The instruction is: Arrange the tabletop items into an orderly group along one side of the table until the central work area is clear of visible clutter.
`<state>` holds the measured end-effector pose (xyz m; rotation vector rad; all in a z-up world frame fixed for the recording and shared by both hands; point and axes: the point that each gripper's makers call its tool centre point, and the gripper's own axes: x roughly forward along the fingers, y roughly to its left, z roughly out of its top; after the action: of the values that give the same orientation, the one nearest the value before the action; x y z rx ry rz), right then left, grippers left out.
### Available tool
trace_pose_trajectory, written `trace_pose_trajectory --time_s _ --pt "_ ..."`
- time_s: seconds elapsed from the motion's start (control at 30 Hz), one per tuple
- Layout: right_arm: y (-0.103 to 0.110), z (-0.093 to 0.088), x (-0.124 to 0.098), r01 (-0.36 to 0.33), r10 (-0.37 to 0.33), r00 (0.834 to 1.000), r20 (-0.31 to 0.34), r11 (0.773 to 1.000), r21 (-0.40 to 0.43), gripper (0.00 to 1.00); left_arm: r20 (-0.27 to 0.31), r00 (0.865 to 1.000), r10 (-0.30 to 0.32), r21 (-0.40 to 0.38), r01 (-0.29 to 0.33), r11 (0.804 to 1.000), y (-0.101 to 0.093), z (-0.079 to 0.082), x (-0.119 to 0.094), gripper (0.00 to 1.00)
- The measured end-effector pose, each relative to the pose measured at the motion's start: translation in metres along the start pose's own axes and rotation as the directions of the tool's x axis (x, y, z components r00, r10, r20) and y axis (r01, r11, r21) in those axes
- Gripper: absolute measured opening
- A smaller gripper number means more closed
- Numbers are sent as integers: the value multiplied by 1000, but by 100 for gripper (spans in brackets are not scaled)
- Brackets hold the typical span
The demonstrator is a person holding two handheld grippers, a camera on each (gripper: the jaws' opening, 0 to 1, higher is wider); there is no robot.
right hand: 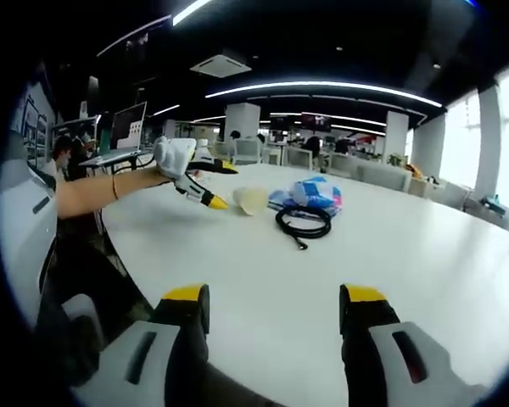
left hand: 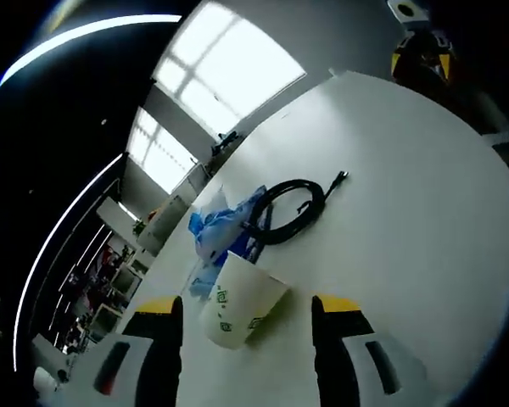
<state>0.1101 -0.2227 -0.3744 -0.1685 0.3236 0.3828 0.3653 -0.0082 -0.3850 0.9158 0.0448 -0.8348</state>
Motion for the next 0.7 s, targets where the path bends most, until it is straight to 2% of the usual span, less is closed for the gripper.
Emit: trace_pose_trajectory --time_s 0.33,0.37,0.53,0.6,0.7 --pt "-2 -2 -1 9 -9 1000 0 1000 2 59 -48 999 3 133 4 991 3 0 6 61" --pt "-2 -3 -1 8 -8 1000 1 1000 4 59 -74 997 4 188 10 982 3 -2 8 61" --pt "-2 -4 -1 11 -11 1000 0 1000 9 59 -124 992 18 301 20 953 1 -4 15 61" --pt "-2 -4 -1 13 -13 1000 -1 1000 3 57 -140 990 28 367 25 930 0 -3 17 61" --pt "-3 -4 -1 18 -19 1000 -7 1000 -7 57 -136 990 25 365 27 931 -3 -1 20 61"
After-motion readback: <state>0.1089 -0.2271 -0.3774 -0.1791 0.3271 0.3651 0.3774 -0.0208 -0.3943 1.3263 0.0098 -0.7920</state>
